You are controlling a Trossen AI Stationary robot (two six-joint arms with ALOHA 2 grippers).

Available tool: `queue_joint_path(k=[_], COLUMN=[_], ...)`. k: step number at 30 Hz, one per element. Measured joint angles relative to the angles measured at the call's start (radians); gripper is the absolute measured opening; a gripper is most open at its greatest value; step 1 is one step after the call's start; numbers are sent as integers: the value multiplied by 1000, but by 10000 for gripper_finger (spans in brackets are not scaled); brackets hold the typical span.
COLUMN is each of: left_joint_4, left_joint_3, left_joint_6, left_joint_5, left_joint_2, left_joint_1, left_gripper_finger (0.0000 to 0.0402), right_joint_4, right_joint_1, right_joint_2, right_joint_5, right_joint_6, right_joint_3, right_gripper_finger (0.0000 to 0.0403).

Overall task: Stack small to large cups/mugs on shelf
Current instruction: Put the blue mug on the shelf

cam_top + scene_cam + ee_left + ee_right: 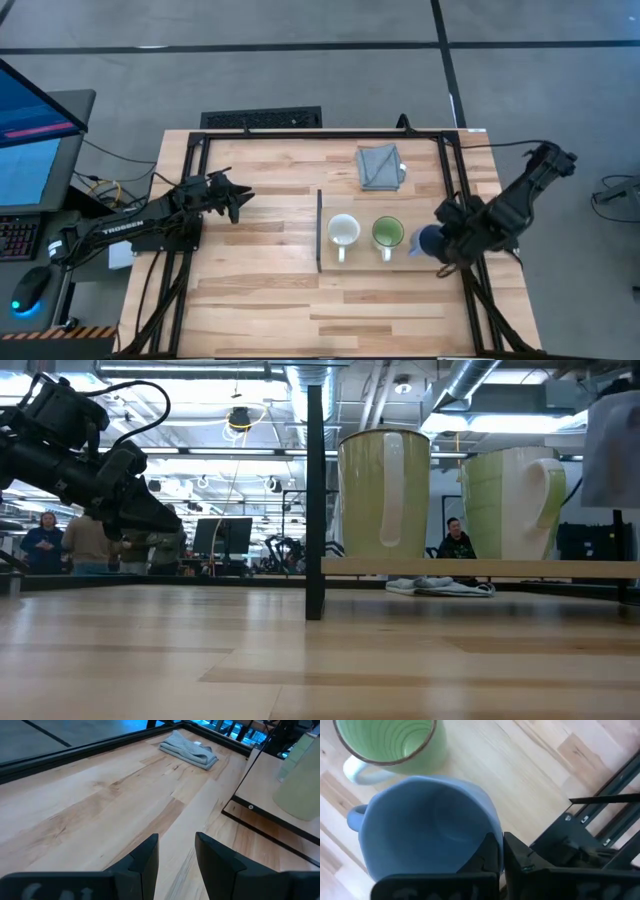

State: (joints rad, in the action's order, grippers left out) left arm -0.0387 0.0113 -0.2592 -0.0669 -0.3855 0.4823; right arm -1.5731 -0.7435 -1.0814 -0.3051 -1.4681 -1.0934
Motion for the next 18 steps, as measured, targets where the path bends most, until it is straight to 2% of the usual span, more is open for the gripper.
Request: queue_joint_path(k=[4,8,18], left_joint_4=[-1,-1,-2], left_joint_3=[0,0,0], left_joint_6=[-14,-15,-15], left_joint_5=[0,0,1], left_joint_2=[0,0,0], left_joint_1=[0,0,0], left_gripper_finger=[119,119,119], right_joint_4=[1,1,-1], right_joint_1=[88,162,322], right_joint_2=[56,98,123], right_joint_5=[47,49,100], right_joint_6=[125,255,534], right_joint_3=[15,22,23], right_gripper_finger=[17,17,17])
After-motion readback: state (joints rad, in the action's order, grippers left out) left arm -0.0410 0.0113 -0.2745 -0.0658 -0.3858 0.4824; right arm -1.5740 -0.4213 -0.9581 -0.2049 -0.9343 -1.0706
